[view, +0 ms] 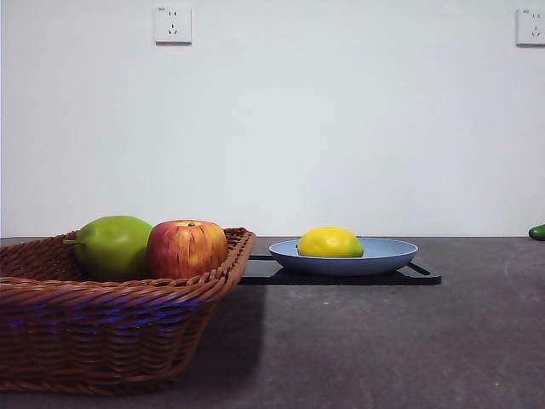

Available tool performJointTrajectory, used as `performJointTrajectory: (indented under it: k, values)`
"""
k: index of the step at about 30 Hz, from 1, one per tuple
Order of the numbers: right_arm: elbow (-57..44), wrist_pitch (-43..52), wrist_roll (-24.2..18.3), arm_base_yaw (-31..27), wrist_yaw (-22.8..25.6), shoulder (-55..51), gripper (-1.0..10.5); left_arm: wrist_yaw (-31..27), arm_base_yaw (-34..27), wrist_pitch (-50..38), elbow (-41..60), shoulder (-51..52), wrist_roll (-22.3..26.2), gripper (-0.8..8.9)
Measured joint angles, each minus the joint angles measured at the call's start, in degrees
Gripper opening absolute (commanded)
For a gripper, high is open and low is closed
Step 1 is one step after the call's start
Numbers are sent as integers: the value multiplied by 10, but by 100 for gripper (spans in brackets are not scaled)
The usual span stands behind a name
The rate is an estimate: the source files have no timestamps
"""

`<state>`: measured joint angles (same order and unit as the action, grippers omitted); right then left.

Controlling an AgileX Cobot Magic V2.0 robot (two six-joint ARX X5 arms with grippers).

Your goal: Take the lemon from the basket,put the lemon in the plate,hand out the plate

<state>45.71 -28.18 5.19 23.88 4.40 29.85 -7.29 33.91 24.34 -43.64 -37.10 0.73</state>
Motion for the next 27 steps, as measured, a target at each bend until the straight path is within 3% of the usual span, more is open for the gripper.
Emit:
performJointTrajectory:
  k: [3, 8, 13, 27]
  values:
    - [-44, 30, 3, 29, 44, -32, 3, -1, 0, -23, 57, 57, -16, 6]
    - [-79, 46, 29, 63, 48, -41, 3, 0, 0, -24, 103, 132, -31, 6]
    - [-81, 47, 50, 65, 48, -23, 3, -1, 0, -26, 101, 135, -34, 9]
    - [-81, 47, 54, 65, 48, -28, 3, 0, 0, -26, 101, 133, -34, 9]
